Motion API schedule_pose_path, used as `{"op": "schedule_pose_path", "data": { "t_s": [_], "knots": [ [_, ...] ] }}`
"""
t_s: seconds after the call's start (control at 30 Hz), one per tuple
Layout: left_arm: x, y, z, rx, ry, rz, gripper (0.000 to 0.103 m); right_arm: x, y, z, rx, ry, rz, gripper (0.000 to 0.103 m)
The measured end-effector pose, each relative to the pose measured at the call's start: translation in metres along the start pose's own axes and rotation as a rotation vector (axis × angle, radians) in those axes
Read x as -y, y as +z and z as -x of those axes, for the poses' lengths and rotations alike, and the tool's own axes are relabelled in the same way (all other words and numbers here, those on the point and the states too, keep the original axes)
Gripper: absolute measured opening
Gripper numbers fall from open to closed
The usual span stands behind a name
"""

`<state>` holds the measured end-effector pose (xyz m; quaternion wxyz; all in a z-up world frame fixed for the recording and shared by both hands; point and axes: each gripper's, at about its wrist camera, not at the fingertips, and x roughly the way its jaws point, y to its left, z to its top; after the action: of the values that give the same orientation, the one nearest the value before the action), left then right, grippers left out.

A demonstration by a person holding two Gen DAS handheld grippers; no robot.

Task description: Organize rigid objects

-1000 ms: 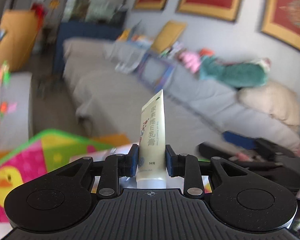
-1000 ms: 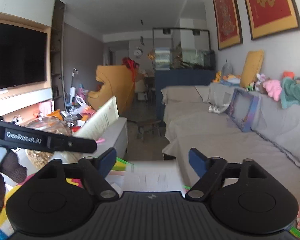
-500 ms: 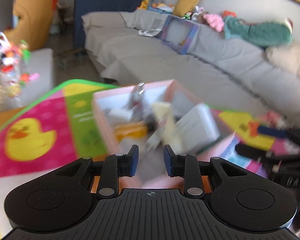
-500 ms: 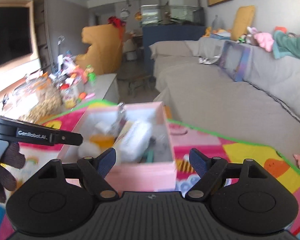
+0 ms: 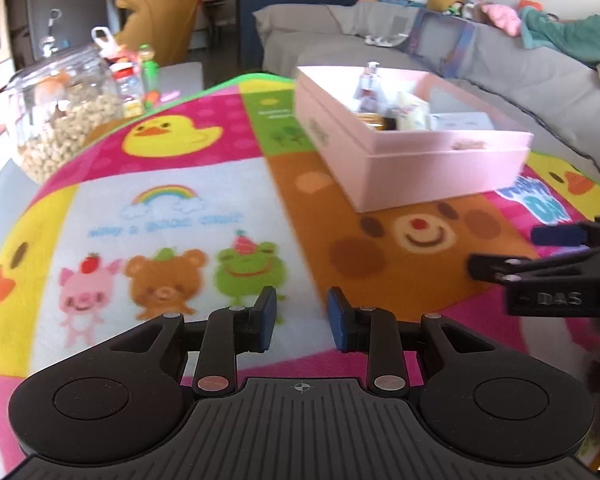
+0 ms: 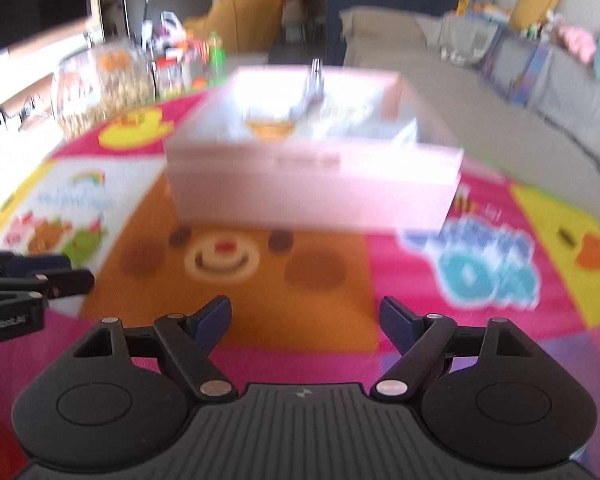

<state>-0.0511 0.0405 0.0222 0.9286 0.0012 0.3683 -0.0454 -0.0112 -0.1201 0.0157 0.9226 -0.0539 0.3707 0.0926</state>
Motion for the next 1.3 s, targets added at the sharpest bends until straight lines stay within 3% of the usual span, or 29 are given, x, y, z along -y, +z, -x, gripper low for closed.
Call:
{"op": "schedule_pose_path", "data": {
  "t_s": [0.1, 0.17, 0.3, 0.53, 0.67, 1.3],
  "knots": [
    [0.01, 0.0, -0.003, 0.025, 0.004, 0.002, 0.031, 0.007, -0.003, -0.005, -0.006, -0.017, -0.045, 0.101],
    [0.014, -0.002, -0.005, 0.04, 0.008, 0.021, 0.033, 0.009, -0.003, -0.006, -0.005, -0.019, -0.055, 0.103],
    [0.026, -0.006, -0.007, 0.074, 0.009, 0.016, 0.052, 0.008, -0.006, -0.006, 0.009, -0.031, -0.051, 0.103],
    [0.028, -0.008, -0.01, 0.117, 0.021, 0.076, 0.052, 0.01, -0.009, -0.003, 0.052, -0.029, -0.056, 0.103],
    [0.03, -0.008, -0.01, 0.118, 0.054, 0.07, 0.048, 0.011, -0.01, -0.002, 0.063, -0.038, -0.064, 0.103],
    [0.034, -0.009, -0.013, 0.128, 0.076, 0.06, 0.047, 0.008, -0.015, -0.003, 0.088, -0.076, -0.06, 0.103]
  ]
}}
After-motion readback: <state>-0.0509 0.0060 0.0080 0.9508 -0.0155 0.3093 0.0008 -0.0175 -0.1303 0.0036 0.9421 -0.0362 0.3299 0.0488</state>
